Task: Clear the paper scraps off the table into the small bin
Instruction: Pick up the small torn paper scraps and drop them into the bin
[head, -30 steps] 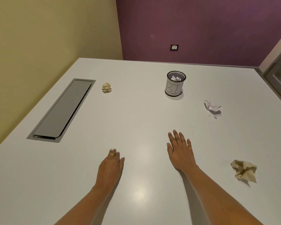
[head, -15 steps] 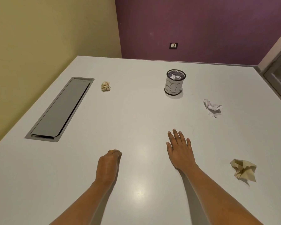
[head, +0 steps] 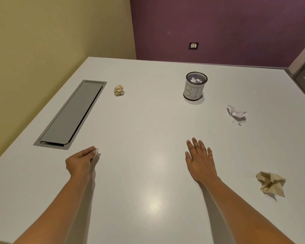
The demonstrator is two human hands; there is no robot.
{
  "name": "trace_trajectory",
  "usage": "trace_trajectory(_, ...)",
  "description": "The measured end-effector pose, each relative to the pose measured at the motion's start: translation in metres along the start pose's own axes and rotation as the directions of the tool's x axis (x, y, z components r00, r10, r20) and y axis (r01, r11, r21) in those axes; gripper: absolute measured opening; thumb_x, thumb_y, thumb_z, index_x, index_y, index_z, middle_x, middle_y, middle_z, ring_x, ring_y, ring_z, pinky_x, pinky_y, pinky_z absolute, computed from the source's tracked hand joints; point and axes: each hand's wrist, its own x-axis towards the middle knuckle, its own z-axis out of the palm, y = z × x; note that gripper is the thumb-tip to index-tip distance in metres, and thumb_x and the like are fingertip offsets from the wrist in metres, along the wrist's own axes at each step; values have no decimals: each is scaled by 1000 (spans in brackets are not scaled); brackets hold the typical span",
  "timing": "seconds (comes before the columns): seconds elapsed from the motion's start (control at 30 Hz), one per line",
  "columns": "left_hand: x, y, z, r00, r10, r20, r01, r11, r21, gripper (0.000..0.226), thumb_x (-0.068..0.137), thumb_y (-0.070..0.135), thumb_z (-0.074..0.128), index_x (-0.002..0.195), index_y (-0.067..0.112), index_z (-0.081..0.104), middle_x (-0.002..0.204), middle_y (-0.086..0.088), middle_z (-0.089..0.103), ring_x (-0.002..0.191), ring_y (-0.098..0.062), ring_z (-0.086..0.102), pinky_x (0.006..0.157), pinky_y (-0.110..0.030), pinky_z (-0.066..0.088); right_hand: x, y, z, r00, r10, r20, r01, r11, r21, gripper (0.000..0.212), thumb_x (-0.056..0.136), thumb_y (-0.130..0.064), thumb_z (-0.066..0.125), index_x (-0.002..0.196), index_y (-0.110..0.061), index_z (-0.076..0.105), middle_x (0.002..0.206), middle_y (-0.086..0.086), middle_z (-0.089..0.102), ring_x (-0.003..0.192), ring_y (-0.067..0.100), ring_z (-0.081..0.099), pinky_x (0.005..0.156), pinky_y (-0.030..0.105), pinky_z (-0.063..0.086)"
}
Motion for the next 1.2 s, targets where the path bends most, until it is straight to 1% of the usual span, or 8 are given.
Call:
trace_trajectory(0.1,-1,1,4,999,-12,32,13,1000,-11,32,72,-8,70,103,-1,66,98,-16,67,75,-14,65,86,-28,52,1,0,-3,1000,-20,-12,20,1000,6,49,98,-34,28,145,-23,21,157,0,17,144,20,14,116,45,13)
trace_trajectory(0.2,-4,4,16,997,-30,78,30,999,-10,31,73,-8,69,103,-1,66,100,-16,67,81,-19,65,92,-32,49,2,2,-6,999,-40,-23,41,999,29,49,98,-35,31,144,-23,26,155,0,21,143,21,17,116,44,14)
trace_trajectory(0.4,1,26,68,989,26,143,-35,997,62,36,72,-8,71,107,0,65,99,-16,67,86,-28,66,86,-33,52,13,18,-10,996,-86,29,85,996,24,52,95,-47,31,144,-34,20,157,-6,14,145,15,8,117,45,6)
trace_trajectory(0.53,5,46,118,969,122,217,-155,977,146,38,70,-3,75,106,2,63,86,-9,65,69,-16,64,65,-24,57,25,22,-10,999,-31,6,31,999,41,54,93,-52,33,143,-39,19,158,-4,10,146,18,2,117,49,2)
trace_trajectory(0.6,4,52,144,953,151,261,-207,957,201,37,69,-2,77,103,0,62,73,-5,62,63,-12,61,67,-27,56,31,22,-9,1000,-20,-1,20,999,43,55,92,-54,33,143,-39,18,158,-4,10,146,18,2,116,51,1)
trace_trajectory(0.73,-5,62,197,896,224,383,-335,907,254,28,69,-6,73,89,6,59,63,0,58,63,-17,61,84,-39,56,47,27,-11,1000,-7,10,7,999,33,56,92,-56,30,143,-40,16,158,-6,8,146,16,1,116,52,1)
trace_trajectory(0.97,-20,88,291,756,364,544,-538,819,201,25,67,-6,73,88,2,62,63,4,56,72,-22,62,77,-35,57,60,29,-12,1000,1,-17,0,999,32,56,91,-56,28,143,-40,16,158,-9,9,146,14,4,116,51,1)
trace_trajectory(1.2,-24,121,374,675,429,600,-615,777,137,28,65,-10,69,92,-3,62,81,-20,70,75,-29,67,79,-44,57,59,28,-11,999,1,-34,0,999,35,57,89,-59,23,143,-41,16,158,-9,8,146,14,3,116,49,-3)
